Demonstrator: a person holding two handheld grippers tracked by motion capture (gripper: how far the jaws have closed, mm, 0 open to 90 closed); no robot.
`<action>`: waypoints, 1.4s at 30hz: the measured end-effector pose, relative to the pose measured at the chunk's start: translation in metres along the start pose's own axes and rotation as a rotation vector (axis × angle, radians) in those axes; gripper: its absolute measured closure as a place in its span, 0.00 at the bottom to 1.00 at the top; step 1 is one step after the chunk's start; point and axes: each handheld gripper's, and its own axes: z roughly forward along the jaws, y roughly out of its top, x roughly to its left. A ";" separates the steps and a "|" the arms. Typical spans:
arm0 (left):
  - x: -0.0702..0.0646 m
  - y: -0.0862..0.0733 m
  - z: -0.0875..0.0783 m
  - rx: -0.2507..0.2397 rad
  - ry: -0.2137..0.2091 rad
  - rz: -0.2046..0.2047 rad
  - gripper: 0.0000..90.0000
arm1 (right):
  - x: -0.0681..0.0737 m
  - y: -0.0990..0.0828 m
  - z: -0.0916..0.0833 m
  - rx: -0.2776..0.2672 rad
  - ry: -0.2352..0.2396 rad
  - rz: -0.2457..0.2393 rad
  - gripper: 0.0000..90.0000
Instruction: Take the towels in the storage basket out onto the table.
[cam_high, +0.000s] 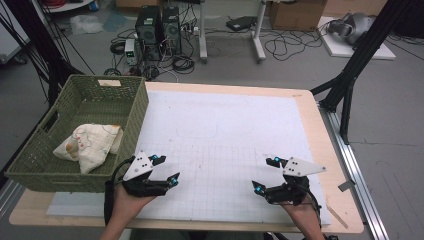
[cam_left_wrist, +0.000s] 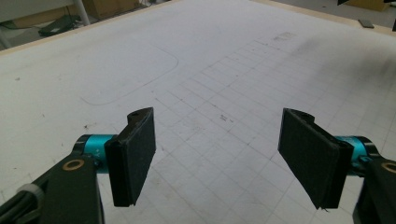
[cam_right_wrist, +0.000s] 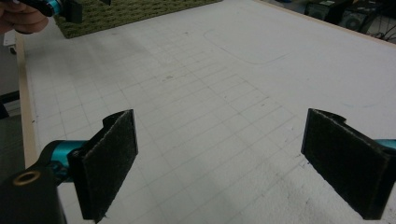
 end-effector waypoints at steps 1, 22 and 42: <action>0.000 0.000 0.000 0.003 -0.001 0.003 0.31 | -0.001 0.000 0.000 -0.003 -0.001 -0.007 0.11; -0.003 0.020 -0.010 -0.014 -0.052 0.007 0.32 | 0.001 0.000 -0.003 -0.008 -0.008 0.004 0.11; 0.004 0.032 -0.016 -0.008 -0.064 0.007 0.31 | 0.001 0.001 -0.003 -0.013 -0.007 0.006 0.11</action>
